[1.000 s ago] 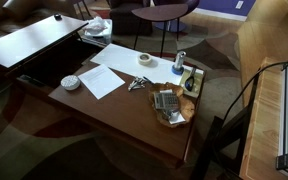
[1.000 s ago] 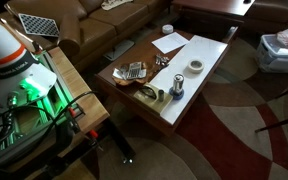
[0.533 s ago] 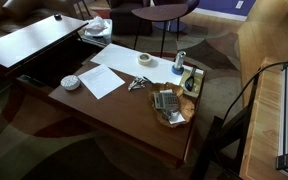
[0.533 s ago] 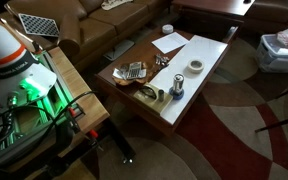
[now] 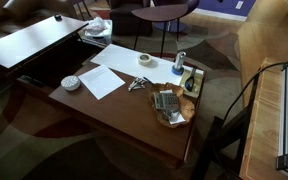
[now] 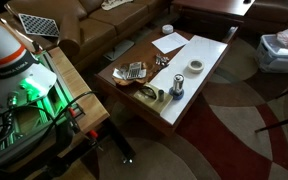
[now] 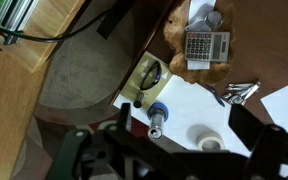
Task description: Move the silver can to the left
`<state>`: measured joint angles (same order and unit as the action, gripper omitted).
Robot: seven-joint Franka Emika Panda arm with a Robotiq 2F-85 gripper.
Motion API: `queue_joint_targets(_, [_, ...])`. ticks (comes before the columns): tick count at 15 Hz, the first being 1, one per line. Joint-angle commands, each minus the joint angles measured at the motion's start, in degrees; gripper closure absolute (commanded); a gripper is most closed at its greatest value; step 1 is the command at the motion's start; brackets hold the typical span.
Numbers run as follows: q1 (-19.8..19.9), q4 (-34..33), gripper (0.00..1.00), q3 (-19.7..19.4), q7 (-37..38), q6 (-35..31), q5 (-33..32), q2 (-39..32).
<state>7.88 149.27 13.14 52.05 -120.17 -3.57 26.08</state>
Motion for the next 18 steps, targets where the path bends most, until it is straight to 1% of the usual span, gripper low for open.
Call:
queue_joint_targets(1, [0.1,1.6,0.0,-0.9,5.0,-7.1,-3.1,1.4])
queue_joint_targets(2, [0.9,1.3,0.0,-1.0,6.5,-9.6,-4.0,0.2])
queue_joint_targets(4, [4.4,1.6,0.0,-0.7,11.3,-18.5,-10.1,-3.0])
queue_joint_targets(6, [9.3,2.1,0.0,-0.1,18.4,-26.0,-17.7,-6.4])
queue_joint_targets(8, [14.3,1.7,0.0,0.9,27.6,-29.9,-26.6,-9.0])
queue_joint_targets(9, [8.8,2.0,0.0,-2.2,20.9,-26.2,-21.3,-6.0])
queue_joint_targets(10, [10.3,2.0,0.0,-2.4,23.9,-27.9,-24.4,-7.4])
queue_joint_targets(11, [11.1,2.0,0.0,-2.6,25.1,-28.7,-25.7,-8.3])
queue_joint_targets(15, [11.2,1.6,0.0,-2.2,26.3,-28.9,-26.2,-8.9])
queue_joint_targets(16, [14.0,0.7,0.0,0.5,32.3,-28.3,-31.8,-10.8])
queue_joint_targets(17, [15.6,-0.2,0.0,1.6,37.2,-29.4,-36.2,-14.5])
queue_joint_targets(18, [14.9,-0.5,0.0,0.6,39.5,-29.7,-38.8,-16.7])
